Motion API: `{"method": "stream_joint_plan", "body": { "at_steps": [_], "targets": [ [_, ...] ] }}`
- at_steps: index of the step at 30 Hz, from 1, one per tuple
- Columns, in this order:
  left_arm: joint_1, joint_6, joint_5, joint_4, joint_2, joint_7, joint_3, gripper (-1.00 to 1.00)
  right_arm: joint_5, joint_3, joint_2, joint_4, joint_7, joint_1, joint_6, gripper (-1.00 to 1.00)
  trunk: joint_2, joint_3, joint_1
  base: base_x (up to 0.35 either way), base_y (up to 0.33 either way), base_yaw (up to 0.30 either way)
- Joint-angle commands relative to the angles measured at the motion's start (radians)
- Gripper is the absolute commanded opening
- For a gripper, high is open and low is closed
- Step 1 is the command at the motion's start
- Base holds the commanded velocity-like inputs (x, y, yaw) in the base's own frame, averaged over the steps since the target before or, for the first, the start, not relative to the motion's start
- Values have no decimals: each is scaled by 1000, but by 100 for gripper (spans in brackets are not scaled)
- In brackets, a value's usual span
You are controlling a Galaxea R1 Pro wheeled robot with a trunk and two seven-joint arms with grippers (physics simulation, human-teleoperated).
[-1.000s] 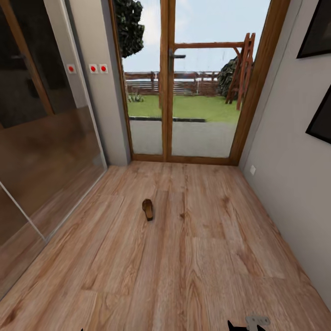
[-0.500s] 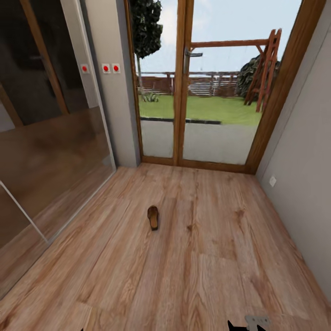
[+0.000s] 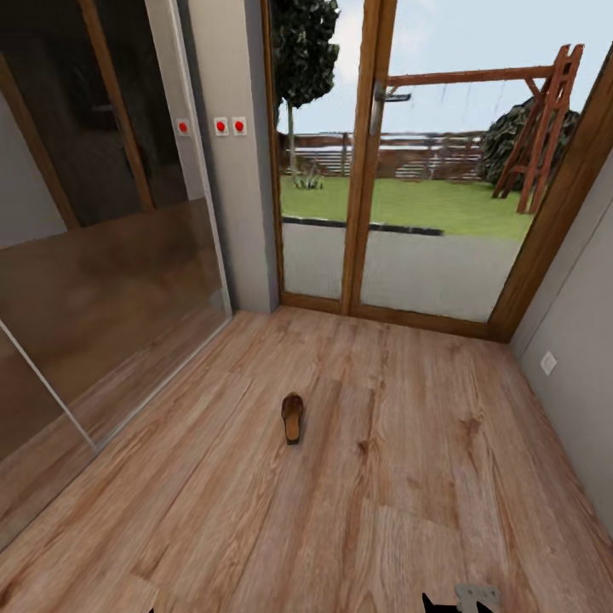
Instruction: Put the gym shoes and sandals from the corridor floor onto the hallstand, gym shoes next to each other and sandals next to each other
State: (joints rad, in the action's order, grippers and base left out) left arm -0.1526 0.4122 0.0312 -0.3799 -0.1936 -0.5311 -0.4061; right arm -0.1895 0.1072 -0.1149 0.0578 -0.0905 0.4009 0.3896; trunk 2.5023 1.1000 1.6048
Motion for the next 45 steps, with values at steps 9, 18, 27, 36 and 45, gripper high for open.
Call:
{"method": "stream_joint_plan", "body": {
  "at_steps": [9,18,27,36,45],
  "targets": [
    [0,-6,12,11,12,-10,-10,100,-6,17,7,-4,-3,10,9,100,0,1,0,170,-161,8],
    [0,-7,20,62,33,-5,-18,100,-8,12,5,-4,-5,7,8,100,0,1,0,0,0,0],
    [1,-6,43,97,33,-8,-20,100,-10,11,2,1,-5,7,8,100,0,1,0,0,0,0],
    [1,-4,46,89,30,-14,-17,100,-10,10,1,2,-3,7,9,100,0,1,0,0,0,0],
    [1,0,45,87,26,-14,-15,100,-8,10,1,-3,-2,7,9,100,0,1,0,0,0,0]
  ]
}}
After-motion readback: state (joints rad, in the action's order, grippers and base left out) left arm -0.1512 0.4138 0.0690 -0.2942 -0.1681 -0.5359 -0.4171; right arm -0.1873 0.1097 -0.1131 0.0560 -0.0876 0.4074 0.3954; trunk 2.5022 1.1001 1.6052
